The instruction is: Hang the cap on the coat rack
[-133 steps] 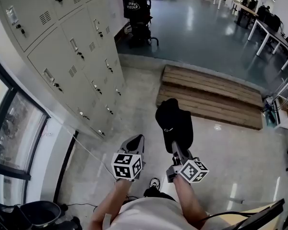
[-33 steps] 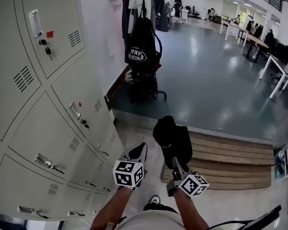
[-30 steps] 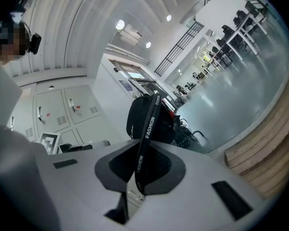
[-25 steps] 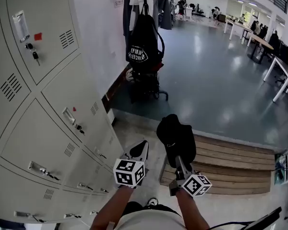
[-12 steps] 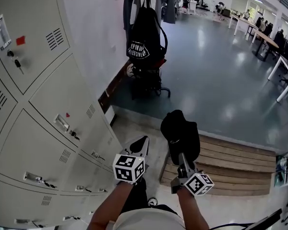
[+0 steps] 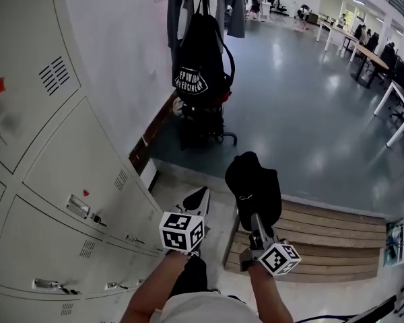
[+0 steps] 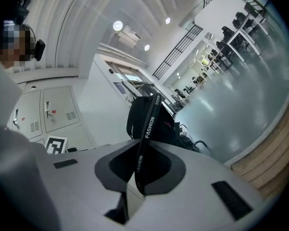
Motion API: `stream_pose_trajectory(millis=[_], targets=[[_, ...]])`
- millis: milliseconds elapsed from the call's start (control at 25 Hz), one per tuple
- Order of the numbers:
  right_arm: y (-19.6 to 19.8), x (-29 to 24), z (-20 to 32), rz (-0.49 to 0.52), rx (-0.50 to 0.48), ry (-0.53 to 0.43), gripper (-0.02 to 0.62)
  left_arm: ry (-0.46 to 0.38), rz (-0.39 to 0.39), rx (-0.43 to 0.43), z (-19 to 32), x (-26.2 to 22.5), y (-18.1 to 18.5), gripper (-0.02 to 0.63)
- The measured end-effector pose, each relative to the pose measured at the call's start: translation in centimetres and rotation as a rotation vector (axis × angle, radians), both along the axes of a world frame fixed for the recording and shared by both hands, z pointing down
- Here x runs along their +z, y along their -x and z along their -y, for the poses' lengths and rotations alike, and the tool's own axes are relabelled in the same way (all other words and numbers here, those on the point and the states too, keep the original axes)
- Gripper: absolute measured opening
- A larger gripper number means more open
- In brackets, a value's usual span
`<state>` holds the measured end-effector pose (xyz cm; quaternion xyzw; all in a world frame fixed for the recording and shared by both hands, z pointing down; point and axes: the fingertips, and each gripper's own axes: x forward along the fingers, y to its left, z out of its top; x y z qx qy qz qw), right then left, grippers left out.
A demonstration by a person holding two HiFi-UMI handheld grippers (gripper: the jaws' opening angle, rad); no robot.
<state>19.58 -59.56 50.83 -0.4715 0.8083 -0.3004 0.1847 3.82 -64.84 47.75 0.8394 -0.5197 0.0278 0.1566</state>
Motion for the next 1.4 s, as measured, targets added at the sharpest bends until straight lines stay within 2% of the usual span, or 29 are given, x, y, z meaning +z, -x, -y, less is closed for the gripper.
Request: stream_pose_trajectory(millis=[240, 480, 720, 1080, 1400], targets=[[2.3, -1.3, 6.8, 0.02, 0.015, -0.029, 0.018, -0.009, 0.025, 0.003, 6.6, -0.9, 2.3, 0.003], [5.7, -4.2, 13.6, 0.027, 0.002, -0.079, 0.018, -0.044, 0.015, 0.007, 13.3, -3.5, 5.4, 0.003], [9.3, -8.7, 19.9, 0.035, -0.014, -0.171, 0.018, -0.085, 0.024, 0.027, 19.5, -7.2, 8.0, 0.003], [12.1, -13.4, 25.2, 0.034, -0.03, -0.271, 0.018, -0.15, 0.011, 0.031, 24.3, -11.2, 9.6, 0.003], [13.7, -16.2, 29.9, 0.035, -0.062, -0.338, 0.018, -0.2, 0.044, 0.013, 28.1, -13.6, 10.3, 0.003]])
